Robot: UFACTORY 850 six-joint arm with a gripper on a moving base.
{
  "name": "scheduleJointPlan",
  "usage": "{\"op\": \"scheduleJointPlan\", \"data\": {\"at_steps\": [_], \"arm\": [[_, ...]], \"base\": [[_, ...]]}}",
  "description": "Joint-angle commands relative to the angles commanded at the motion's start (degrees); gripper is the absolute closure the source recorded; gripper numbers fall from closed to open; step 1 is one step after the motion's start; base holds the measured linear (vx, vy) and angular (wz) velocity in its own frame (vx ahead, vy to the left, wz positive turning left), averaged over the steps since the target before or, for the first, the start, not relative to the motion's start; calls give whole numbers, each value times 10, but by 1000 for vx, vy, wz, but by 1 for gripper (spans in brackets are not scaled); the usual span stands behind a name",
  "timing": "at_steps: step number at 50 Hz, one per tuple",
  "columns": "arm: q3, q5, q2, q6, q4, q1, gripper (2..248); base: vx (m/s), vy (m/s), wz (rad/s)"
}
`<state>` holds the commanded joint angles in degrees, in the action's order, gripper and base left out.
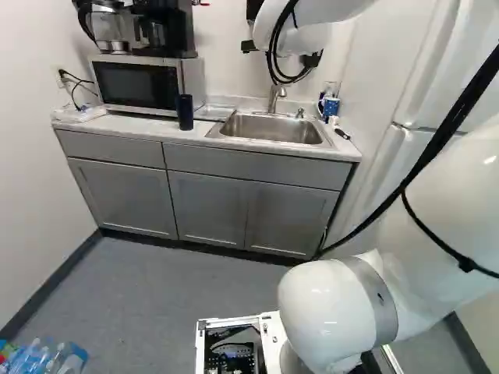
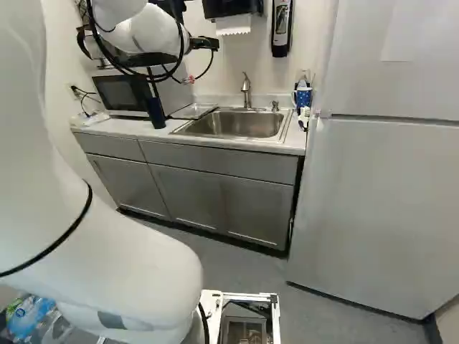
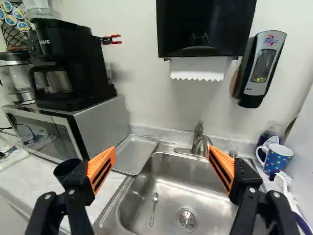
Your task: Rinse the cup and place it in the tray
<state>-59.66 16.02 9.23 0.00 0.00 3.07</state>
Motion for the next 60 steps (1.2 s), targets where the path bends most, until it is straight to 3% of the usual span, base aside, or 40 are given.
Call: {"op": "scheduleJointPlan", "data": {"at_steps": [60], "arm": [[0,0,0,0,0,0,3]], "base": [[104,-37,22]]}}
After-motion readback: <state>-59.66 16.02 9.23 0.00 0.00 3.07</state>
